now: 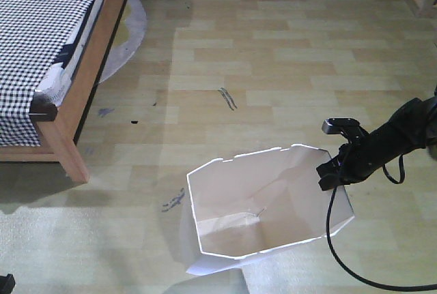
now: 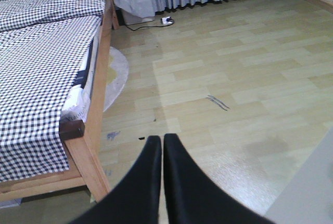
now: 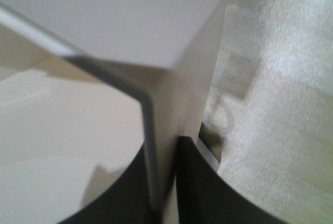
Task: Move trash bin to bedside with robot
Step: 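Hold the bin in the right gripper while the base turns toward the bed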
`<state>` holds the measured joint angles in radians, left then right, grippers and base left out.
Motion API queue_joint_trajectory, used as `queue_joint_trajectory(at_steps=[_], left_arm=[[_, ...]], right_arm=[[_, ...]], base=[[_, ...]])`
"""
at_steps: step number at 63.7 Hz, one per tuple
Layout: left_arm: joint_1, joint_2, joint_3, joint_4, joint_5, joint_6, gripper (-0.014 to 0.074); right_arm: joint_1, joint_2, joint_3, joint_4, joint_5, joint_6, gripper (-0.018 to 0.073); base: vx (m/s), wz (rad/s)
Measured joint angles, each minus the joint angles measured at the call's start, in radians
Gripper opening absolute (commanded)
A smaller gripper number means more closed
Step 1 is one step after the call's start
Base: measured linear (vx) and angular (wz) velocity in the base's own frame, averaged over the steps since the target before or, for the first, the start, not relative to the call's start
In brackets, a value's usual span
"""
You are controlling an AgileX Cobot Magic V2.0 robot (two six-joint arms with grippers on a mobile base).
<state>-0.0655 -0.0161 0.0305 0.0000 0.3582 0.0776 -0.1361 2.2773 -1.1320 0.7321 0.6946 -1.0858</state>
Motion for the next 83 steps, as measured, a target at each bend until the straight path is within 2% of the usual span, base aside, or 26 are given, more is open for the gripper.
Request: queue_joint_trajectory(at_steps=[83], left_arm=[[0.000,0.000,0.000,0.000,0.000,0.000,-0.0007]], right_arm=[[0.000,0.000,0.000,0.001,-0.001,0.000,-0.0003]], base=[[0.40,0.01]])
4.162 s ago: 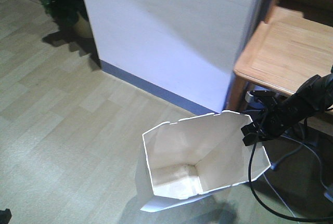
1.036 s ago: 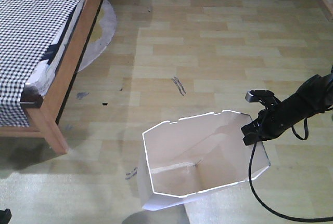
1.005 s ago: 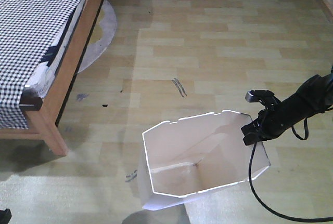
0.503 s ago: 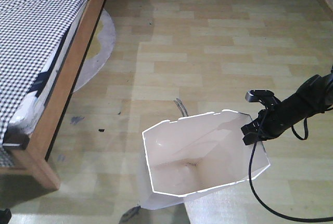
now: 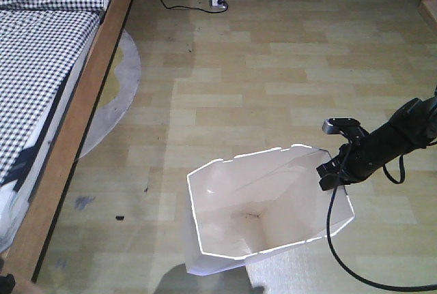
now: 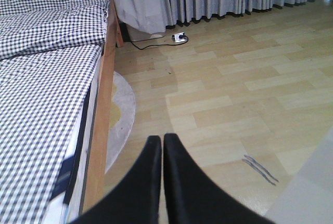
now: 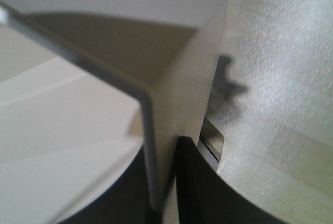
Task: Move trash bin to bedside with robot
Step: 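Hold the bin in the right gripper while the base turns toward the bed, then carry the bin in the right gripper as the base drives beside the bed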
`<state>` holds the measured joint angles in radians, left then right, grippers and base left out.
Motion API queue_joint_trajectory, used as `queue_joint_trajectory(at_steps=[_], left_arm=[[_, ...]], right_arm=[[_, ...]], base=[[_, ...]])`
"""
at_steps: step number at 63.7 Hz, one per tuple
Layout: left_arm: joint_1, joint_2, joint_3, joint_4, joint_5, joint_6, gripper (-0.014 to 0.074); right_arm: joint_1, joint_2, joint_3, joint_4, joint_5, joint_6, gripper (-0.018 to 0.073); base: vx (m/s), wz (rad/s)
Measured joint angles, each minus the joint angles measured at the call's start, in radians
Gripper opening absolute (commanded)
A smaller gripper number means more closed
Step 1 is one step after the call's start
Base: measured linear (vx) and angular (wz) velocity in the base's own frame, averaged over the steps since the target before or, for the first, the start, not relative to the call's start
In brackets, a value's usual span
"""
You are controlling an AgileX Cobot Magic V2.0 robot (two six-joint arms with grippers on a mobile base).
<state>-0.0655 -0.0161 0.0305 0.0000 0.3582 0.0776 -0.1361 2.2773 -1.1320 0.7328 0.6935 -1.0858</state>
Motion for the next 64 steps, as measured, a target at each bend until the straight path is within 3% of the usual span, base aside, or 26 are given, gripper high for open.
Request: queue_joint_trajectory(at_steps=[64], left_arm=[[0.000,0.000,0.000,0.000,0.000,0.000,-0.0007]], right_arm=[[0.000,0.000,0.000,0.000,0.000,0.000,-0.0003]], base=[[0.44,-0.01]])
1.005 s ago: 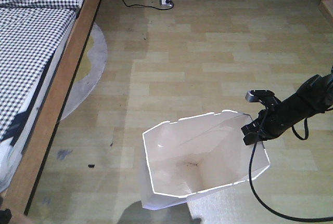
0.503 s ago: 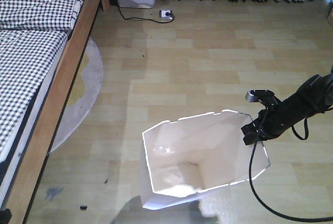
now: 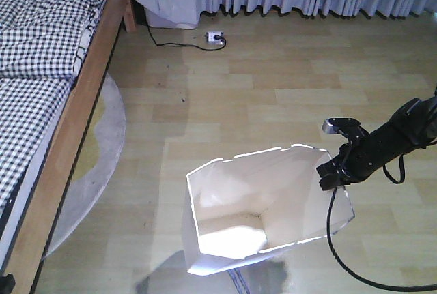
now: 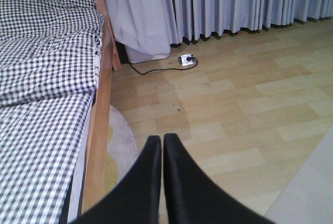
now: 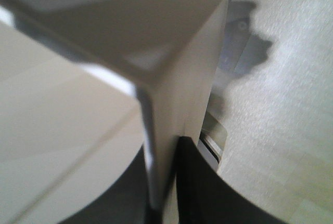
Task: Move trash bin to bedside with robot
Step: 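Carry the bin in the right gripper as the base drives beside the bed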
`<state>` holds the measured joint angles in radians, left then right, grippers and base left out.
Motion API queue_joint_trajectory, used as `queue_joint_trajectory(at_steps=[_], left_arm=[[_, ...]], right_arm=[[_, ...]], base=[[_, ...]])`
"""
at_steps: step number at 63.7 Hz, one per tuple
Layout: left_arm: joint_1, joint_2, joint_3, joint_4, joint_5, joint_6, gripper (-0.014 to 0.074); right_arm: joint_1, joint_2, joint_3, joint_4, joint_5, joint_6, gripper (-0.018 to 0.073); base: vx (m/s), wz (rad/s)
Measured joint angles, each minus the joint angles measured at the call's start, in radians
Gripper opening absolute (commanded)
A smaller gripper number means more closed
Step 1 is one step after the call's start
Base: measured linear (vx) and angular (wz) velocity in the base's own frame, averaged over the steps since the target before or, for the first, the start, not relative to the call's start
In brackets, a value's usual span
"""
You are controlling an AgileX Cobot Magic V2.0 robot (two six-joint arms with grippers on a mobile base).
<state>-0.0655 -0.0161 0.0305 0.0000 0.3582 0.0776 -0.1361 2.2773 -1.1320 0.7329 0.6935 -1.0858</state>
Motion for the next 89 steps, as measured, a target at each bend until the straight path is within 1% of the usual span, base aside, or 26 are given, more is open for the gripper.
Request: queue_joint_trajectory(at_steps=[46,89], left_arm=[[0.000,0.000,0.000,0.000,0.000,0.000,-0.0007],[0.000,0.000,0.000,0.000,0.000,0.000,-0.0007]], right_arm=[[0.000,0.000,0.000,0.001,-0.002,0.000,-0.0003],[0.000,0.000,0.000,0.003,-0.002,0.000,-0.0003]], base=[[0.42,0.02],[0.35,-0.01]])
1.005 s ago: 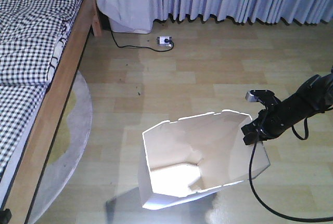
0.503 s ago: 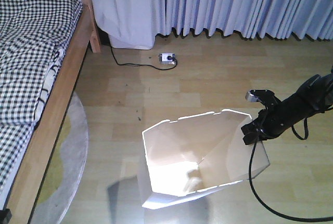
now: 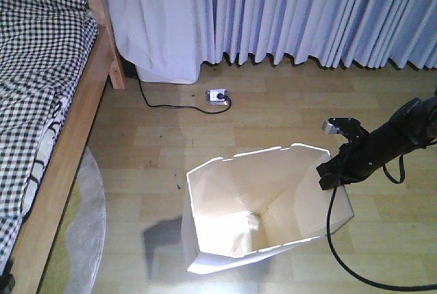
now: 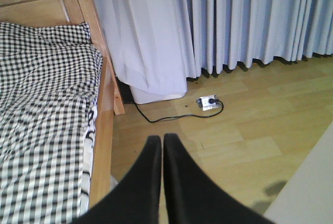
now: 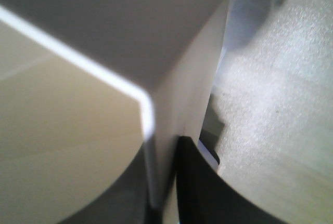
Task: Move trash bin to bedside with robot
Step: 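Carry the bin in the right gripper as the base drives beside the bed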
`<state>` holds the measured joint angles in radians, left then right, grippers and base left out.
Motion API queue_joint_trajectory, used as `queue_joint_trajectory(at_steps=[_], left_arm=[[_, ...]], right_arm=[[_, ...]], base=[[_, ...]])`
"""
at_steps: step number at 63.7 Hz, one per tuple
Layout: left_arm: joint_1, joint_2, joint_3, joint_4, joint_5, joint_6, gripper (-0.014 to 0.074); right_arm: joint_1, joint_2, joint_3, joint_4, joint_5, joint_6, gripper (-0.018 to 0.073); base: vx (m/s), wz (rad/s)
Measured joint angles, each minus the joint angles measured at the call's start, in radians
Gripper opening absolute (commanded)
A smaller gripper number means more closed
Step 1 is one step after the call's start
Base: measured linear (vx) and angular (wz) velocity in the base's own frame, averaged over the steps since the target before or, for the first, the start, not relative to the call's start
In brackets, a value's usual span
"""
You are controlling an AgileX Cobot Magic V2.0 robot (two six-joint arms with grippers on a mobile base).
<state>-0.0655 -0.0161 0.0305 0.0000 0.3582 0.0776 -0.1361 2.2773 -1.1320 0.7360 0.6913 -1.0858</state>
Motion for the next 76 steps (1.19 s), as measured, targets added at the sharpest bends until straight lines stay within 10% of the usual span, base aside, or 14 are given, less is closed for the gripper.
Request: queue_joint_trajectory(at_steps=[76], left_arm=[[0.000,0.000,0.000,0.000,0.000,0.000,-0.0007]], right_arm=[[0.000,-0.001,0.000,0.002,0.001,0.000,-0.0003]], base=[[0.24,-0.01]])
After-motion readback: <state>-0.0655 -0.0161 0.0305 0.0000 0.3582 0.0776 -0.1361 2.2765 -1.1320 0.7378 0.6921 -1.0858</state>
